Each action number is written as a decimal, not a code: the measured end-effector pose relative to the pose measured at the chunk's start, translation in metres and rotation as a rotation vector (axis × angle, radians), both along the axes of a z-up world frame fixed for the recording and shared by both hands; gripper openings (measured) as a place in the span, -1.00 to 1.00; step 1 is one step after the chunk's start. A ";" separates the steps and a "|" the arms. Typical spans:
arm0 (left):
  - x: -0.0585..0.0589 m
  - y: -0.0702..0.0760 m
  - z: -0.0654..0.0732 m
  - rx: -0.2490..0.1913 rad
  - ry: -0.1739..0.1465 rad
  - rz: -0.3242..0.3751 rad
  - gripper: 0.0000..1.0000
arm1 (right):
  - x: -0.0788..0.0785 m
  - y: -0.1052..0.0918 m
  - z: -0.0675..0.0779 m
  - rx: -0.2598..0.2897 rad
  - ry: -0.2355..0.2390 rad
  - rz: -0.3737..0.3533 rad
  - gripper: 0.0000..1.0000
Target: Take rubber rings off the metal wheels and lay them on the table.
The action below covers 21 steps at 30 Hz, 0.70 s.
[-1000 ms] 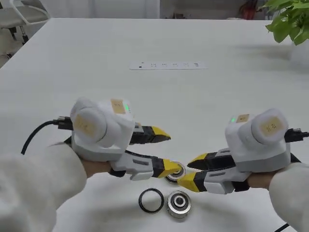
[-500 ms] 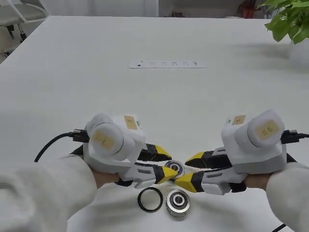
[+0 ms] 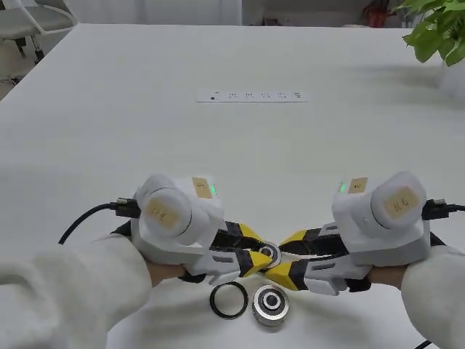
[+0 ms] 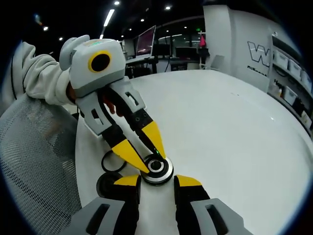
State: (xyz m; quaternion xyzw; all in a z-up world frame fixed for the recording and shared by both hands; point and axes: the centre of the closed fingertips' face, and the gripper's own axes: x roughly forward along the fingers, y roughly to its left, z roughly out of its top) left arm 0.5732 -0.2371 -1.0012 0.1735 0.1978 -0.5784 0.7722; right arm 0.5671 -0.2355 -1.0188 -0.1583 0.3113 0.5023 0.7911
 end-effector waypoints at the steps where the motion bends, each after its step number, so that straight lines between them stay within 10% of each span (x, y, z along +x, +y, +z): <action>1: 0.000 0.000 0.000 -0.001 0.000 0.001 -0.71 | 0.001 -0.001 0.000 -0.002 -0.007 0.002 -0.52; 21: 0.000 -0.001 0.000 -0.016 0.001 0.008 -0.71 | -0.003 -0.002 0.002 0.002 0.016 0.008 -0.60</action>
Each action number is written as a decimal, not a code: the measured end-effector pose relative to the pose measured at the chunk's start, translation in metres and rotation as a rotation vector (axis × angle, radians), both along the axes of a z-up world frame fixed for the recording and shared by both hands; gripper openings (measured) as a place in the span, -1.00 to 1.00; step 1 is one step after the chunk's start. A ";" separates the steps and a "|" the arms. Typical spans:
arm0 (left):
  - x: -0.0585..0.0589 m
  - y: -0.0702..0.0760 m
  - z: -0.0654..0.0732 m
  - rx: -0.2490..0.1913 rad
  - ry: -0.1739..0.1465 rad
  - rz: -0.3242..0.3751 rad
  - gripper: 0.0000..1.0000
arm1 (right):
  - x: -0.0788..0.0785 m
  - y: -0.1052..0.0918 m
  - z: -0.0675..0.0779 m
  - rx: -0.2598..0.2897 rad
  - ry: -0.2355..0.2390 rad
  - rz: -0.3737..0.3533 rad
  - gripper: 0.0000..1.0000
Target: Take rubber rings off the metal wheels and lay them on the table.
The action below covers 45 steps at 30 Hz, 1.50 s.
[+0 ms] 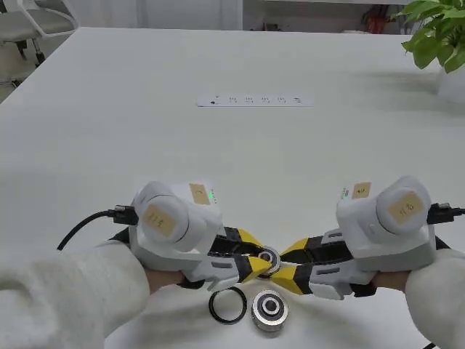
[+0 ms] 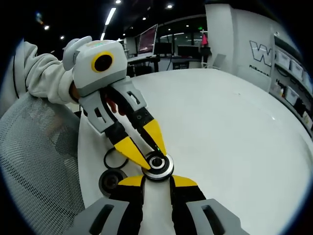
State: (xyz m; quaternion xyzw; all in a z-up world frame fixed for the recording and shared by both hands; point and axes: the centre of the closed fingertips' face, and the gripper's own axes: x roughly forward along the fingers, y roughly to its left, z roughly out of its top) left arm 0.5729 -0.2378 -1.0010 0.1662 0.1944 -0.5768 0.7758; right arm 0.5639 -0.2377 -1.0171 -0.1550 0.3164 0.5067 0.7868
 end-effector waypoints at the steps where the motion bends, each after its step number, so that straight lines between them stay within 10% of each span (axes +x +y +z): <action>1: 0.000 0.000 0.000 0.000 0.000 0.000 -0.71 | 0.000 0.002 0.001 0.011 0.003 -0.003 -0.52; 17: 0.001 0.001 0.000 0.006 -0.009 0.007 -0.72 | -0.001 -0.007 0.000 -0.036 -0.025 0.037 -1.00; 23: 0.000 0.001 0.000 0.006 -0.010 0.000 -0.72 | 0.000 -0.007 0.000 -0.035 -0.016 0.012 -1.00; 33: -0.001 0.000 0.000 0.002 -0.007 -0.010 -0.72 | 0.005 0.004 0.000 0.030 -0.008 -0.015 -0.33; 45: -0.002 -0.001 0.000 0.001 -0.011 -0.013 -0.72 | 0.000 0.003 0.002 0.008 -0.017 0.038 -0.58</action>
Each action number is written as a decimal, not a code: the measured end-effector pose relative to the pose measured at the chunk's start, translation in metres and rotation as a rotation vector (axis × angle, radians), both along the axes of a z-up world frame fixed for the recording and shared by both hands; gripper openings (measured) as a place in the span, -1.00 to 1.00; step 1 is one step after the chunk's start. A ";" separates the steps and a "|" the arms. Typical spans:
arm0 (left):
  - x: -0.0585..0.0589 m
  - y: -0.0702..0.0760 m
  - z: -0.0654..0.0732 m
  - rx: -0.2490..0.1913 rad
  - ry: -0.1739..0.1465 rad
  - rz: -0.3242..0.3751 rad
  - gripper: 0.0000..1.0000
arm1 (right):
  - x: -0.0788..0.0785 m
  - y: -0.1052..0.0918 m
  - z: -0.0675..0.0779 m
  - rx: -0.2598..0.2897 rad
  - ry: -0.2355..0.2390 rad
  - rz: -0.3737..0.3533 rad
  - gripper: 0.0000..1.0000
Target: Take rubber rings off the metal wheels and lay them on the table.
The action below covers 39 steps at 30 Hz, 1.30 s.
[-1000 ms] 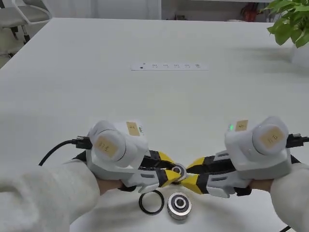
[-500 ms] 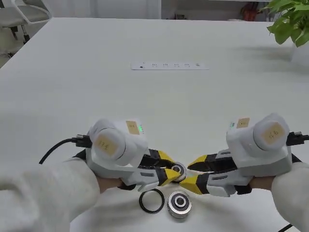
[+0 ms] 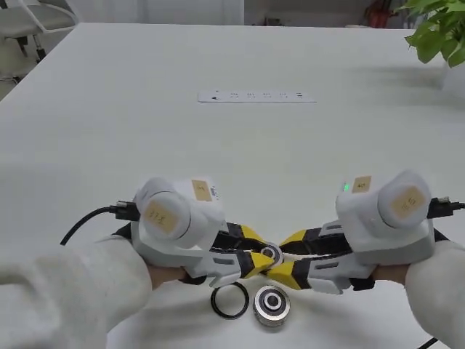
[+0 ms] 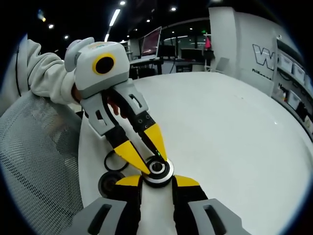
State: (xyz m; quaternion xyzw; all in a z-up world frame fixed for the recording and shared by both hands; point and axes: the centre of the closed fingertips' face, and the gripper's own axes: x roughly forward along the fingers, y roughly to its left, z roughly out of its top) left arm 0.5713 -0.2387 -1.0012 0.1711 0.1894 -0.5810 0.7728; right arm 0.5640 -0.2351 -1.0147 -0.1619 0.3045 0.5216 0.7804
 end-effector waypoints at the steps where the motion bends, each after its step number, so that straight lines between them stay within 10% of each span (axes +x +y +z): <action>1: 0.000 0.000 0.000 0.000 0.001 0.000 -0.72 | 0.000 -0.001 0.000 0.001 0.004 -0.002 -0.59; 25: -0.001 0.000 0.000 0.001 0.006 -0.004 -0.72 | -0.002 -0.013 -0.005 -0.062 -0.010 0.039 -0.88; 39: -0.001 0.000 0.000 0.006 0.002 -0.004 -0.72 | 0.003 -0.016 -0.002 -0.045 0.079 -0.083 -1.00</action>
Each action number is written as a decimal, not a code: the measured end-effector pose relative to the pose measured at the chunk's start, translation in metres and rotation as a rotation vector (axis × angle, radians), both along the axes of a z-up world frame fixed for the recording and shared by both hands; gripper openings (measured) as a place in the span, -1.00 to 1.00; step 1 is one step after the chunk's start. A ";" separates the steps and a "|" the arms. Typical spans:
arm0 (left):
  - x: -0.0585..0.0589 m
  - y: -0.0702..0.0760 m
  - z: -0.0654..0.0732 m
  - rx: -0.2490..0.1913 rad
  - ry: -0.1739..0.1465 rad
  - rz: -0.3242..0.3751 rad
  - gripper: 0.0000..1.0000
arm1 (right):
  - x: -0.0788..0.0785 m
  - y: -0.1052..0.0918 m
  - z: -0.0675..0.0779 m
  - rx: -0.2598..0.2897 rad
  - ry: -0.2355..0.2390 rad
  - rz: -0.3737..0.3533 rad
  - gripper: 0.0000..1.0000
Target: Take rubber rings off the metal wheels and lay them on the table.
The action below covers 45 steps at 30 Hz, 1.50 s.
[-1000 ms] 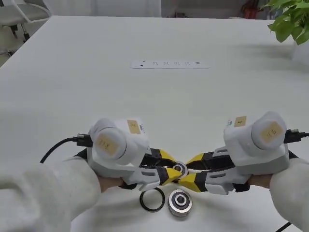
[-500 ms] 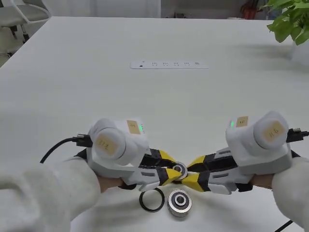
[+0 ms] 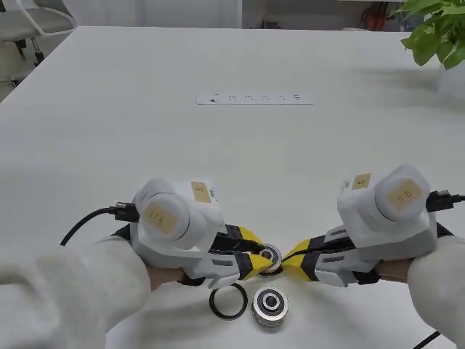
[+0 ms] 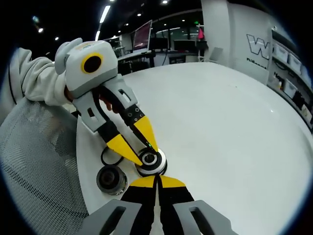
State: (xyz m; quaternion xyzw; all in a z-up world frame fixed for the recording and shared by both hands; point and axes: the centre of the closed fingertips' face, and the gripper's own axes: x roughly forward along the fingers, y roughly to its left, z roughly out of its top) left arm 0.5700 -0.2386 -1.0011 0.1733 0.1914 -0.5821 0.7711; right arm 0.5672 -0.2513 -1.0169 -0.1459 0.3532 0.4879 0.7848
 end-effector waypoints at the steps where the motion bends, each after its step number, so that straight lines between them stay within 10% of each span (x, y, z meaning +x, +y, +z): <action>1: 0.000 0.000 0.000 0.000 0.000 0.000 -0.72 | 0.005 0.000 0.003 0.025 0.001 -0.032 -1.00; 11: 0.000 -0.001 0.000 0.007 -0.011 -0.007 -0.73 | 0.003 0.003 0.013 0.153 0.169 -0.182 -1.00; 45: -0.001 0.000 0.000 0.004 -0.014 -0.010 -0.73 | -0.003 0.016 0.018 0.164 0.156 -0.134 -1.00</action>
